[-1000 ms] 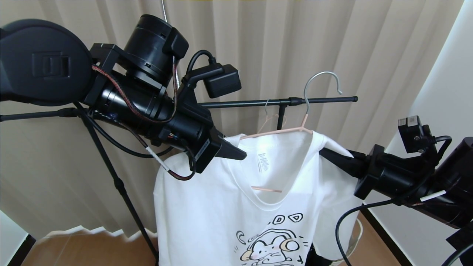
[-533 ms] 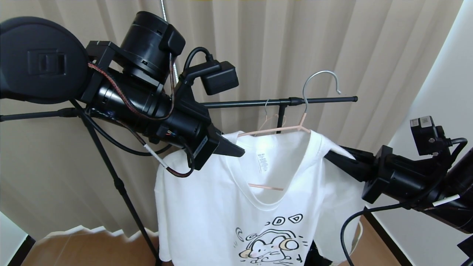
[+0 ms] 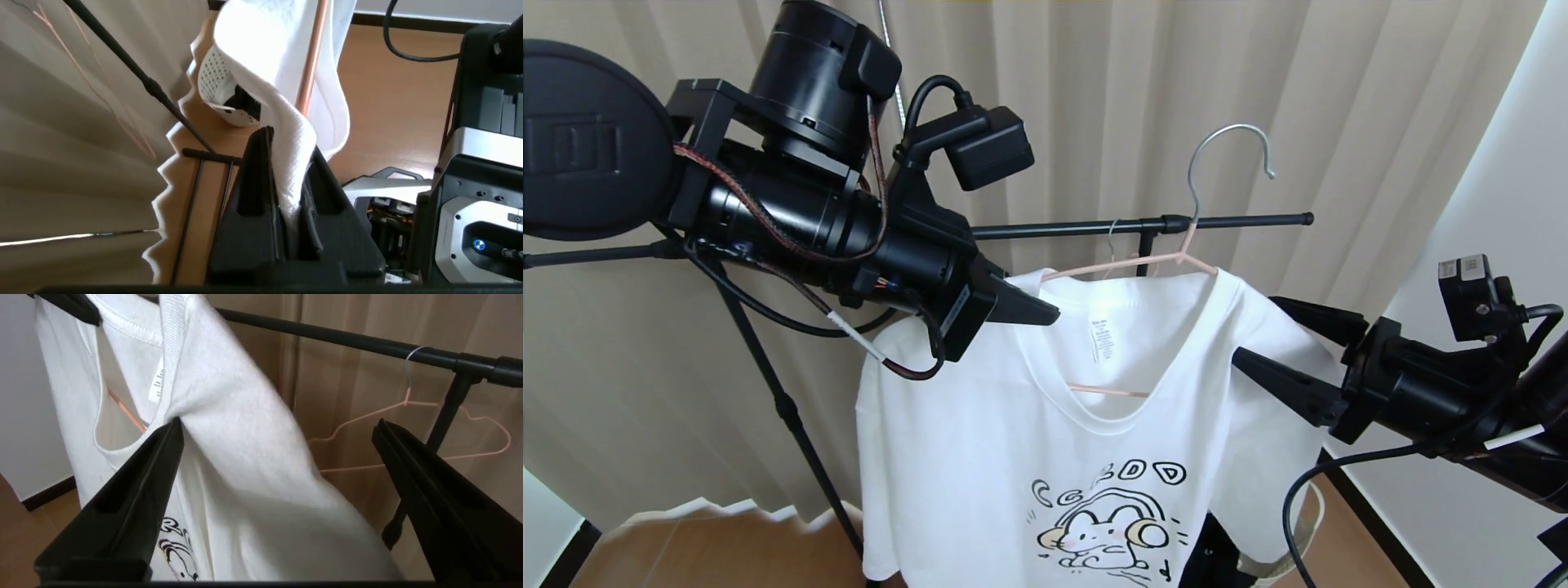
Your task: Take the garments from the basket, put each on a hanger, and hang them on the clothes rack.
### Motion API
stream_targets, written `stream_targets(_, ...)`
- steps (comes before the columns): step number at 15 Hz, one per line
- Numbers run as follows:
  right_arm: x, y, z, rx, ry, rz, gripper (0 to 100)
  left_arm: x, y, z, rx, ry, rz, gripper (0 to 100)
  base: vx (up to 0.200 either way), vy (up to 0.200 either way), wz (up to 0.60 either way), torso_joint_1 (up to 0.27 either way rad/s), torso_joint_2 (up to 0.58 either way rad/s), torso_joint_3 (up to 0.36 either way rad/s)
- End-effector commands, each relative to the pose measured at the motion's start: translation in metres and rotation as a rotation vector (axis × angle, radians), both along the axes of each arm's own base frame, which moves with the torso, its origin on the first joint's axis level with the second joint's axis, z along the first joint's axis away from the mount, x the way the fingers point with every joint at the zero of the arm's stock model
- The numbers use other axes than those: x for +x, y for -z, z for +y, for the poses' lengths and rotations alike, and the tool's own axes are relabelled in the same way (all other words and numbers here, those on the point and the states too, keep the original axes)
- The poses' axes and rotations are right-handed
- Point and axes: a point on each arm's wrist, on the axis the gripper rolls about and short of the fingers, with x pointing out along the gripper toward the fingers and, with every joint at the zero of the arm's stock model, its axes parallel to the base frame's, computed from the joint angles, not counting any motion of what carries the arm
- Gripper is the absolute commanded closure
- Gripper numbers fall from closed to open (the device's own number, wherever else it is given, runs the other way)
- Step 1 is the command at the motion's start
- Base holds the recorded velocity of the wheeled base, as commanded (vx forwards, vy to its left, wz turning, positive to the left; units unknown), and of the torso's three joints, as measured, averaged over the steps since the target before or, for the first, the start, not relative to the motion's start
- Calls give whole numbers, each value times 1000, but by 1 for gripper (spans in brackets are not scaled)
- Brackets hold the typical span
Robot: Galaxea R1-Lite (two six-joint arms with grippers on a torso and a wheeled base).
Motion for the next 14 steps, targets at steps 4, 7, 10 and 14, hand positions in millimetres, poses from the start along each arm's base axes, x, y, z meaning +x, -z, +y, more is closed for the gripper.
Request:
stream_targets(4,3,-3,-9,-4,42,-23,0,-2,-4,17,-20,-52,-46,100,0,0,0,0,0,0)
stream_targets(7,5,-3,-14,-35,65,-55,0,-9,-6,27,-35,-83,-89,100,0,0,0,0,0,0)
stream_targets(10,7,-1,-18,-50,88,-59,0,-17,-6,33,-59,-92,-126,100,0,0,0,0,0,0)
stream_targets(14,18,8,-26,-94,129,-59,0,-25,-9,44,-65,-145,-185,100,0,0,0,0,0,0)
